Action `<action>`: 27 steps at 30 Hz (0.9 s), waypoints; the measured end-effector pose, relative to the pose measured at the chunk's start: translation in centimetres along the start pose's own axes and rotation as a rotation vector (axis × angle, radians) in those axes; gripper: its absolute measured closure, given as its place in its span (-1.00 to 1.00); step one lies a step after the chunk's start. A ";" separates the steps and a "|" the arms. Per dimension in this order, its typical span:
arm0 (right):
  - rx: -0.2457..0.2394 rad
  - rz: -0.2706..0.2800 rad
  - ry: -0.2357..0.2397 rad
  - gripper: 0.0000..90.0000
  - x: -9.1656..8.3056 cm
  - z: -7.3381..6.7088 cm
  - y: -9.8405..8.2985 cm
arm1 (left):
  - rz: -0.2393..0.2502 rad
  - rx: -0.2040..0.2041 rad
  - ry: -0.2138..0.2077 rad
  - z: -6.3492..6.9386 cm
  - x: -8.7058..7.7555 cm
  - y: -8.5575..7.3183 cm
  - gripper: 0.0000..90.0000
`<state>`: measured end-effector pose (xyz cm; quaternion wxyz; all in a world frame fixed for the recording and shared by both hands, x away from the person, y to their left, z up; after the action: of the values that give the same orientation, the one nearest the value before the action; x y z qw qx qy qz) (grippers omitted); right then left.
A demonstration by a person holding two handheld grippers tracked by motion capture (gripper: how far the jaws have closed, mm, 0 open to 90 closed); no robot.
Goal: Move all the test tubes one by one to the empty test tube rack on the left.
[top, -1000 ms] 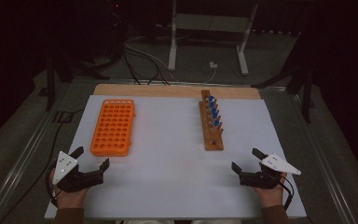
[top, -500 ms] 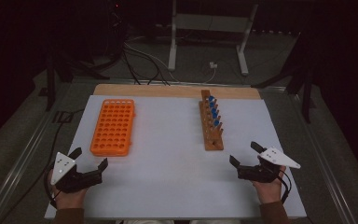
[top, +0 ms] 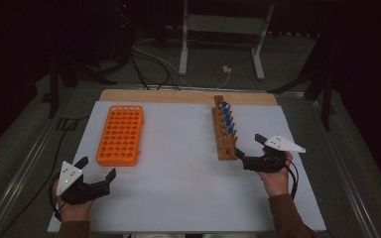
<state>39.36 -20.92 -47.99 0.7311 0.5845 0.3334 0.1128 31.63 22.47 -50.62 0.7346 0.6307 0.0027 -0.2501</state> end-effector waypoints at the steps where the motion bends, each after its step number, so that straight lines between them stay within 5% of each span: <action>1: 0.002 -0.006 0.001 -0.88 0.4 0.1 0.1 | -0.002 0.002 0.001 0.0 0.0 0.0 -0.99; 13: 0.003 -0.079 0.025 -0.58 4.7 0.3 0.0 | -0.020 -0.008 -0.001 0.0 0.2 -0.1 -0.99; 17: 0.009 -0.104 -0.016 -0.21 5.7 0.9 -0.6 | -0.029 -0.006 0.005 -0.1 0.2 -0.3 -0.99; 20: 0.003 -0.104 0.005 0.15 6.1 0.5 -0.8 | -0.033 -0.006 0.006 -0.1 0.3 -0.3 -0.99; 27: -0.036 -0.112 -0.021 0.48 6.9 0.3 -1.1 | -0.043 -0.008 0.008 -0.2 0.3 -0.4 -0.99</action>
<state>44.48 -17.61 -51.43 0.7502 0.5528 0.3557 0.0713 31.79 22.51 -51.17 0.7315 0.6285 0.0202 -0.2636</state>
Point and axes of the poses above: each handheld gripper's, and its own axes: x roughly forward along the jaws, y roughly out of its top, z roughly to its right, the point moved 10 cm from there along x, roughly forward along the jaws, and after that the axes turned 10 degrees about -x, right-handed, at the moved point
